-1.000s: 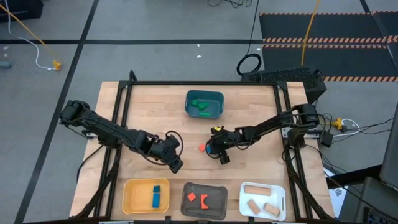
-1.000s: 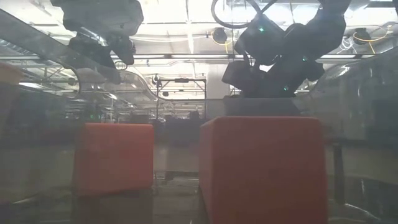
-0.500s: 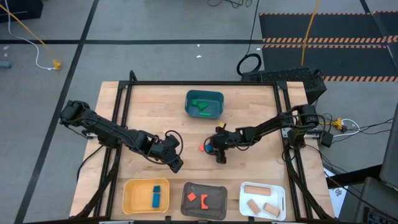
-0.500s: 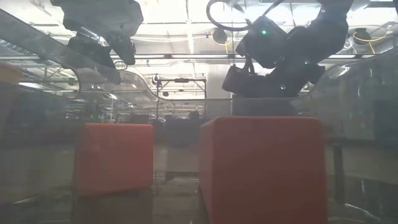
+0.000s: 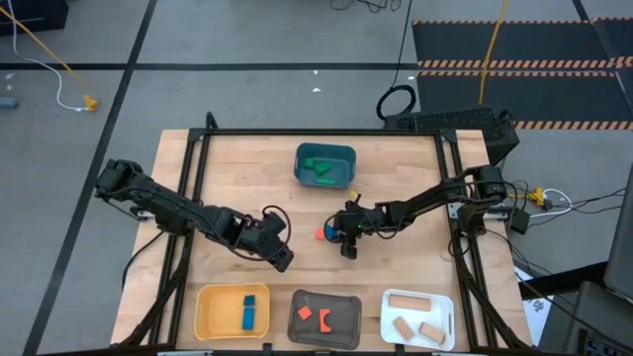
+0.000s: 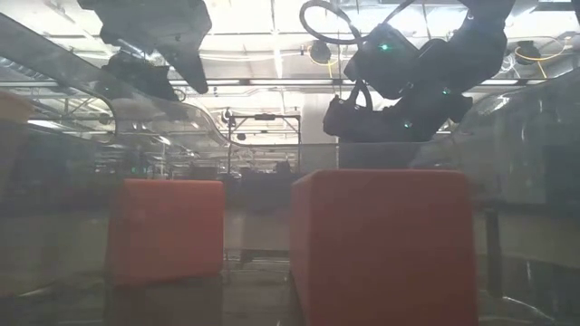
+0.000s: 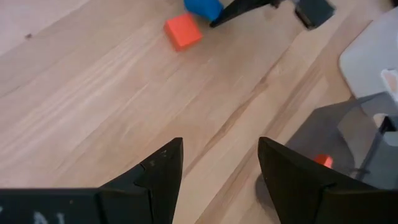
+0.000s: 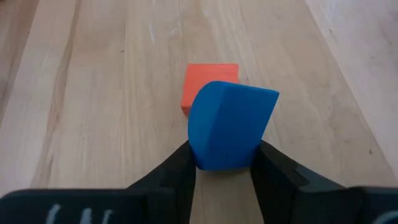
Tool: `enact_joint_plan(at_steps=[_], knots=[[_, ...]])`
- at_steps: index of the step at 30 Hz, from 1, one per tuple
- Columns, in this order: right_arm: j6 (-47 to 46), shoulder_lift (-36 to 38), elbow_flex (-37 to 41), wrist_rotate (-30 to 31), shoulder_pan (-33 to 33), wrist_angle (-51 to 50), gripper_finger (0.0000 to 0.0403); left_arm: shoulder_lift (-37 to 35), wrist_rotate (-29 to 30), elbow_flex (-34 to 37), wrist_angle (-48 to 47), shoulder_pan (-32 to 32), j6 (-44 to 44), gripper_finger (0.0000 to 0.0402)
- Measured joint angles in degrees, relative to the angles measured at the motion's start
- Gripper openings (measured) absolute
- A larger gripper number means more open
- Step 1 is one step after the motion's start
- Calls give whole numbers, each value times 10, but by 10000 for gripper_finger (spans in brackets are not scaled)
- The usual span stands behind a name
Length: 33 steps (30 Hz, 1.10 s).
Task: Sort & place blocks by color
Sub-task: Put the blue block into the yellow bin
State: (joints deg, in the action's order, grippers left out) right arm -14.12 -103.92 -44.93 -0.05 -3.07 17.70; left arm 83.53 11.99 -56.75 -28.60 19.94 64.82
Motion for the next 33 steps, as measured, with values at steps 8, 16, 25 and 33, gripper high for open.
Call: enact_joint_plan(at_steps=[8, 16, 25, 33], knots=[[-2, -1, 0, 0, 0, 10, 109, 0, 2, 0, 38, 0, -19, 209], [-2, -1, 0, 0, 0, 9, 114, 0, 2, 0, 38, 0, -21, 209], [0, 4, 0, -4, 11, -4, 135, 0, 2, 0, 38, 0, -21, 209], [47, 43, 0, 0, 27, -36, 215, 0, 2, 0, 35, 0, -28, 209]])
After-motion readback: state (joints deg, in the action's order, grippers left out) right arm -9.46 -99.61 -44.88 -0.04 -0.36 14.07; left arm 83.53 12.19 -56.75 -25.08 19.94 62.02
